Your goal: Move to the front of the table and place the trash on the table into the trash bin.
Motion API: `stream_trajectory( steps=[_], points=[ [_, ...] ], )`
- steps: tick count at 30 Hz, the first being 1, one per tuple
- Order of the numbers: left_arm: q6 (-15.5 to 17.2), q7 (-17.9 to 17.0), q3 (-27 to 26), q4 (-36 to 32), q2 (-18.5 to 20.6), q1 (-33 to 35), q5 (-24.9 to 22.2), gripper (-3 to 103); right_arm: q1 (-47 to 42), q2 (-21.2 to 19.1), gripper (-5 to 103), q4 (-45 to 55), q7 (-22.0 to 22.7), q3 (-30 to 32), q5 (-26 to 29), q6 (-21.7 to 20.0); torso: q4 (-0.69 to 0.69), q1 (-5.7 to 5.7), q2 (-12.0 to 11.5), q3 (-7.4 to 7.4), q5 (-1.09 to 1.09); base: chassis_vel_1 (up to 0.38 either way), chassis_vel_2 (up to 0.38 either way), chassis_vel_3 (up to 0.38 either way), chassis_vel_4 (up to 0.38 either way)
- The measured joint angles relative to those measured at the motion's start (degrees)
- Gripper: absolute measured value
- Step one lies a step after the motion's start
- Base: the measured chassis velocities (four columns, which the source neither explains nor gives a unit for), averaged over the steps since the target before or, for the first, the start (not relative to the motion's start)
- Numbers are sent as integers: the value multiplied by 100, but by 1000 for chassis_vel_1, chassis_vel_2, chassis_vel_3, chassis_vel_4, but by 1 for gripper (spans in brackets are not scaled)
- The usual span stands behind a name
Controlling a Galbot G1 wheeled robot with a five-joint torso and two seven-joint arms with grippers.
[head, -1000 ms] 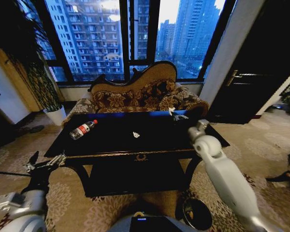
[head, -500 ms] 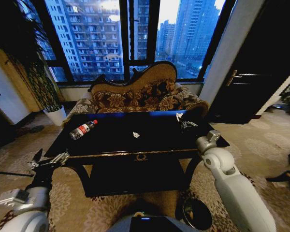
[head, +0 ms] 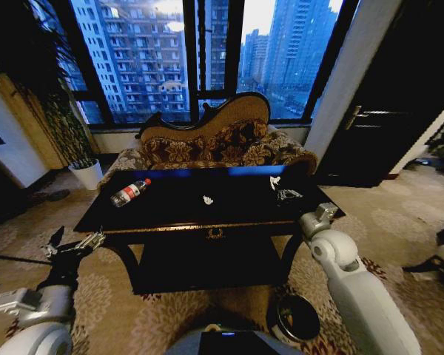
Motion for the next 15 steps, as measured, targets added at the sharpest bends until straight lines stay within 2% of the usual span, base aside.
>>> stream_trajectory(
  steps=[8,15],
  points=[
    [2,6,36,18,-25,-4,19,100,2,21,1,-76,0,-21,-56,20,0,-3,1,-1,0,230,-236,-229,220],
    [-8,13,52,56,-47,-6,28,100,-80,67,1,-199,0,-73,-253,122,0,-4,3,-2,0,108,-92,-114,83]
  ],
)
